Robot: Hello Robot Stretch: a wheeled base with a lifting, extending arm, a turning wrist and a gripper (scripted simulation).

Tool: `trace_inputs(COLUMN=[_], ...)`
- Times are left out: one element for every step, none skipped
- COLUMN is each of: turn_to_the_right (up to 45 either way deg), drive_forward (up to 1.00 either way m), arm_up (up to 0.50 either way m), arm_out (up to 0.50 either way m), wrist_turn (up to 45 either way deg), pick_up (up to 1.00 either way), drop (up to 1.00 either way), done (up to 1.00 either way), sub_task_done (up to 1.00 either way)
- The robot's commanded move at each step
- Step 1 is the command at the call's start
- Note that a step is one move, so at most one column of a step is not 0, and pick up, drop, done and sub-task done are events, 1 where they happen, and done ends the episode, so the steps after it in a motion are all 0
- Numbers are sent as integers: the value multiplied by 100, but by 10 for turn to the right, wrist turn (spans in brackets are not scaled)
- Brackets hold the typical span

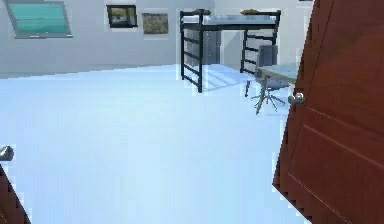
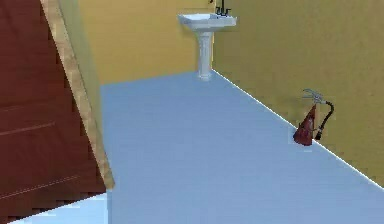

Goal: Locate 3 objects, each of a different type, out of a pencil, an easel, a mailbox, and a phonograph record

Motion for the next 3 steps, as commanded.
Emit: trace_inputs(turn_to_the_right=[0, -90, 0], drive_forward=[100, 0, 35], arm_up=[0, 0, 0], arm_out=[0, 0, 0], wrist_turn=[0, 0, 0], pick_up=[0, 0, 0], drop=[0, 0, 0], done=[0, 0, 0], sub_task_done=[0, 0, 0])
